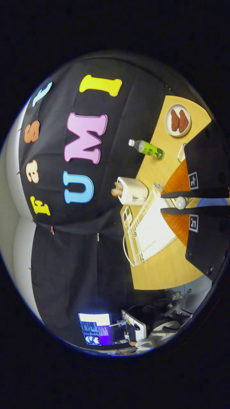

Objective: Take the plate from the dish rack, then take the spoon from the basket and place it into the plate.

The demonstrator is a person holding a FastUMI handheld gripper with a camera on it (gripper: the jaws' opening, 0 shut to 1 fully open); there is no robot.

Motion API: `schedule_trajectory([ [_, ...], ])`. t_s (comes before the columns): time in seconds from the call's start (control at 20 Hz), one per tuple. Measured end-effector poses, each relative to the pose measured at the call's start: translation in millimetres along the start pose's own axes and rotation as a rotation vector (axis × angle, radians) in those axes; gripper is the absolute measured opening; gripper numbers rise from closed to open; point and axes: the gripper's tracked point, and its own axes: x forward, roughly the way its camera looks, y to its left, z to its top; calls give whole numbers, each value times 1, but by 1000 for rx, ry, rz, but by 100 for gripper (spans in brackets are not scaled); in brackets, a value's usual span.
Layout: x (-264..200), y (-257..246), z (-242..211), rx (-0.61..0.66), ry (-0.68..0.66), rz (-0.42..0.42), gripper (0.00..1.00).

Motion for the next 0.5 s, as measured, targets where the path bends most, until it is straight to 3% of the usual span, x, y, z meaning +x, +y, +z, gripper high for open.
schedule_trajectory([
  [0.2,14,26,-39,-45,51,53,13],
  [0.5,24,22,-76,-59,87,11,14],
])
